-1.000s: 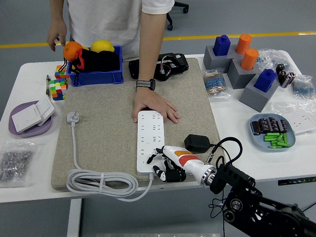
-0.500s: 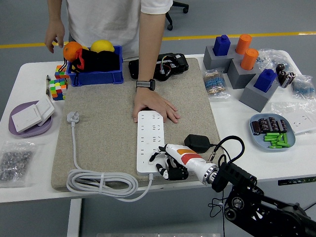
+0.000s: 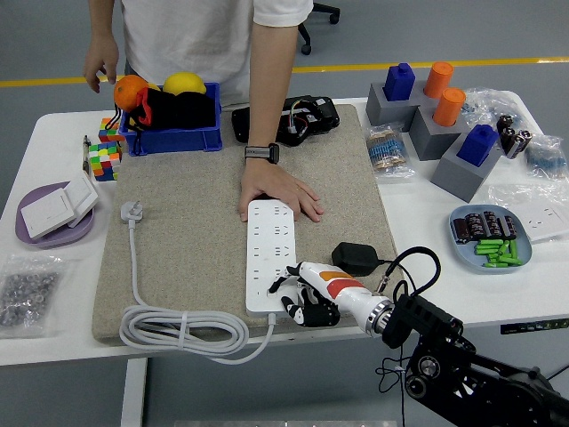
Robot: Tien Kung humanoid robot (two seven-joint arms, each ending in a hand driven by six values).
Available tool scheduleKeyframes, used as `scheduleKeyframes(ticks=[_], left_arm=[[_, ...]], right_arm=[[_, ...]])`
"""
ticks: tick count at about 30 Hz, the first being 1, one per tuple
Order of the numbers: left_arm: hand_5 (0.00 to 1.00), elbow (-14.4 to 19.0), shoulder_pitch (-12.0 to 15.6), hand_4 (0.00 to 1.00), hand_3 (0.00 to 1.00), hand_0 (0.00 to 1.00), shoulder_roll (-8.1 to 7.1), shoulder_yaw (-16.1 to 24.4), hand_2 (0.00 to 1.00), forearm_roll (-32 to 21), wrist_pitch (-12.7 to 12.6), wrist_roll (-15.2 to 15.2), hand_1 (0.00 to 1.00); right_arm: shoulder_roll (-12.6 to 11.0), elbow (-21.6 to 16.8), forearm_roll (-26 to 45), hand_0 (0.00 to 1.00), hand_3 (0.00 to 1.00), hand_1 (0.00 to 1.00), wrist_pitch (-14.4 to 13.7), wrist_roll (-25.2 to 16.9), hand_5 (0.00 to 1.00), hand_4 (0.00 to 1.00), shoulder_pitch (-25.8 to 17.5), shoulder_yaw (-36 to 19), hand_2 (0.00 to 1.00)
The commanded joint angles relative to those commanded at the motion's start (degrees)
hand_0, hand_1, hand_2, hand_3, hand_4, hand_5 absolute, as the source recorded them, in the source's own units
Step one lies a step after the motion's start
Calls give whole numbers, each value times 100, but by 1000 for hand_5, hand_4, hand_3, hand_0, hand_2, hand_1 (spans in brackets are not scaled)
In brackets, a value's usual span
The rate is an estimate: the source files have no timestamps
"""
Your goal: Press the white button,pick up the black plug,place it near the board,insert it into the board
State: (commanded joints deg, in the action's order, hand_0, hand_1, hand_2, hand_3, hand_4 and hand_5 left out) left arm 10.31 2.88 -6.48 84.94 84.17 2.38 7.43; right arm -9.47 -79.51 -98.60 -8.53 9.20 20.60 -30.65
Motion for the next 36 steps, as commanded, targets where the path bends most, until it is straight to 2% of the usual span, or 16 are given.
scheduleKeyframes(ticks=[14,19,23,24,29,30,35,36], left_arm=[[526,0,31,588,783,810,-11,-10,734,9,0,9,778],[524,0,38,587,783,810,17,-19,734,-3,0,0,778],[524,0,28,587,783,810,26,-53,734,-31,3,-8,778],[523,0,32,587,783,810,26,-37,734,-13,4,0,778],[523,0,51,587,783,810,22,44,734,47,-1,19,778],[527,0,49,589,783,810,24,38,734,42,0,17,777],[527,0,24,589,783,810,29,-34,734,-22,-1,-6,777],[527,0,25,588,783,810,29,-48,734,-37,-1,-11,777]], right_arm=[[-14,-585,-48,2,608,2,-34,-30,107,581,-81,-544,117],[-56,-743,-116,2,608,2,-255,-243,106,581,-155,-823,116],[-75,-778,-163,2,608,2,-282,-376,106,581,-177,-1145,116],[-78,-782,-149,50,626,68,-282,-401,96,518,-180,-1201,160],[-110,-856,-50,50,626,68,-231,-540,96,518,-194,-1415,160],[-118,-869,-53,277,653,213,-206,-580,213,634,-196,-1446,325],[-129,-822,-137,277,653,213,134,-538,213,634,-223,-1543,325],[-129,-805,-167,653,707,644,216,-512,225,880,-233,-1557,641]])
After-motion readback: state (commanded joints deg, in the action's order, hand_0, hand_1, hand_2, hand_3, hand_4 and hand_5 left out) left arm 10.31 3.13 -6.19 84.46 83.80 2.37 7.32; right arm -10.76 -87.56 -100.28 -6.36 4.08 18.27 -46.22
